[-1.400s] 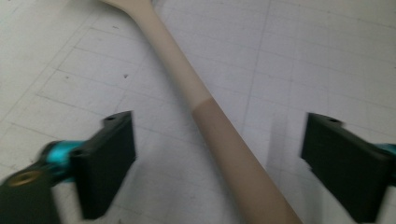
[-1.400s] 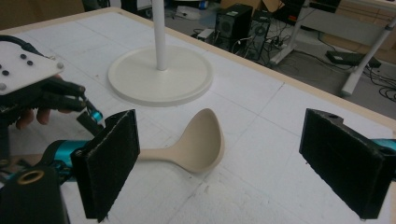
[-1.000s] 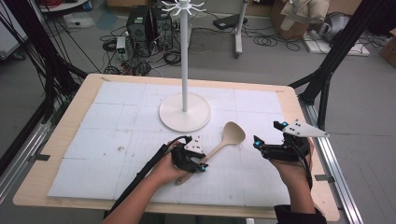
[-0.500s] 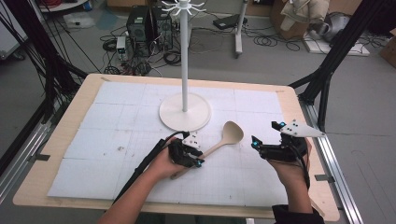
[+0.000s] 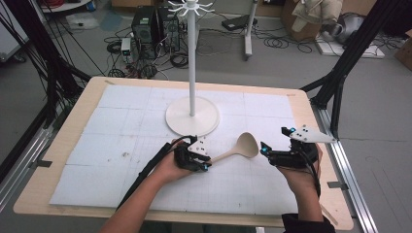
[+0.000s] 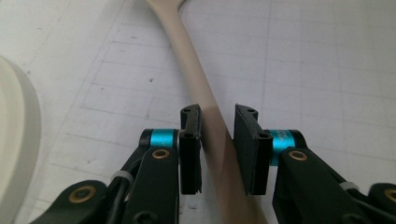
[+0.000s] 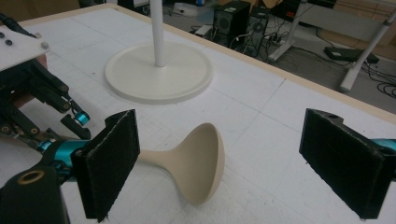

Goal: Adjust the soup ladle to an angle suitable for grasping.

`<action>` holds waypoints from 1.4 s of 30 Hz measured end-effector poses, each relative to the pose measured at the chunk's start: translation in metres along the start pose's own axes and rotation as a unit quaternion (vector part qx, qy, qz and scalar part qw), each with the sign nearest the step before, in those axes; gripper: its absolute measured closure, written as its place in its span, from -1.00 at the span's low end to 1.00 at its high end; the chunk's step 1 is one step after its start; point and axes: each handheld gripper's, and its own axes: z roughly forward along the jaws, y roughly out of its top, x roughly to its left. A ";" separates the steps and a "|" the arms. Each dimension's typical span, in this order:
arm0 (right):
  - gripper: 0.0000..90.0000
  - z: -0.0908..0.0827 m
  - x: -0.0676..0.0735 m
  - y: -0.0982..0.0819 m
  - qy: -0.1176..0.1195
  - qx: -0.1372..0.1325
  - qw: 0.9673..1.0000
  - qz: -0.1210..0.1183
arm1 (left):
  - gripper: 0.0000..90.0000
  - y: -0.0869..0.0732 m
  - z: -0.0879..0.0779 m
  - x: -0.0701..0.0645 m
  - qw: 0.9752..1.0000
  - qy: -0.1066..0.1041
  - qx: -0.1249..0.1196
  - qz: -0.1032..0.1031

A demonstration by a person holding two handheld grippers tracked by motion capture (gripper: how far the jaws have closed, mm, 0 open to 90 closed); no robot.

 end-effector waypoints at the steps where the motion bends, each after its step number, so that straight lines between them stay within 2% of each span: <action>1: -0.75 0.000 0.000 0.000 0.000 0.001 1.000 0.001 | 0.61 0.002 0.000 0.002 1.000 0.003 0.009 0.010; 3: -0.75 0.000 0.000 0.000 -0.001 0.000 1.000 -0.002 | 0.62 0.003 -0.001 0.006 1.000 0.007 0.015 0.016; 5: -0.75 0.000 0.000 -0.001 0.000 0.000 1.000 -0.001 | 0.63 0.001 -0.001 0.011 1.000 0.000 0.010 0.004; 10: -0.75 0.001 0.000 -0.003 -0.003 0.004 1.000 0.000 | 0.65 0.002 -0.001 0.018 0.999 0.010 0.023 0.020; 14: -0.75 0.001 -0.001 -0.004 -0.004 0.007 1.000 0.002 | 0.64 0.000 -0.001 0.024 1.000 -0.002 0.017 0.006; 19: -0.75 0.001 -0.001 -0.003 -0.004 0.008 1.000 0.000 | 0.60 -0.002 0.000 0.025 1.000 -0.004 0.016 -0.010; 23: -0.75 0.001 -0.001 -0.002 -0.003 0.004 1.000 0.000 | 0.38 -0.002 -0.002 0.021 1.000 0.002 0.019 -0.012; 25: -0.75 0.001 -0.001 -0.002 -0.002 0.006 1.000 -0.002 | 0.21 -0.001 -0.012 0.019 1.000 0.015 0.002 -0.017; 27: -0.75 0.002 -0.001 -0.002 -0.002 0.006 1.000 -0.001 | 0.12 -0.002 -0.023 0.019 0.999 0.013 -0.029 -0.027; 28: -0.75 0.002 -0.001 -0.002 -0.002 0.005 1.000 -0.001 | 0.09 -0.002 -0.023 0.019 0.999 0.013 -0.029 -0.027; 29: -0.75 0.002 0.000 -0.002 -0.001 0.005 1.000 -0.002 | 0.00 -0.003 -0.035 0.017 0.997 0.028 -0.054 -0.042; 30: -0.75 0.002 0.000 -0.002 -0.001 0.003 1.000 -0.001 | -0.11 -0.004 -0.039 0.017 0.996 0.031 -0.062 -0.050; 32: -0.75 0.001 0.001 -0.001 -0.001 0.003 1.000 -0.004 | -0.16 -0.006 -0.050 0.014 0.995 0.045 -0.075 -0.053; 33: -0.75 0.001 0.001 -0.001 -0.001 0.002 1.000 -0.004 | -0.19 -0.007 -0.056 0.011 0.993 0.050 -0.088 -0.057; 34: -0.75 0.000 0.002 0.000 -0.001 0.002 1.000 -0.005 | -0.22 -0.008 -0.060 0.010 0.993 0.049 -0.091 -0.063; 37: -0.75 -0.002 0.003 0.001 -0.001 0.000 1.000 -0.007 | -0.22 -0.010 -0.068 0.006 0.991 0.057 -0.099 -0.064; 39: -0.75 -0.003 0.005 0.003 0.000 -0.004 1.000 -0.005 | -0.28 -0.015 -0.080 0.000 0.988 0.067 -0.113 -0.076; 41: -0.75 -0.005 0.008 0.004 -0.001 -0.006 1.000 -0.011 | -0.30 -0.016 -0.083 -0.002 0.988 0.070 -0.114 -0.078; 42: -0.75 -0.006 0.009 0.005 0.001 -0.005 1.000 -0.010 | -0.33 -0.019 -0.089 -0.004 0.986 0.078 -0.117 -0.085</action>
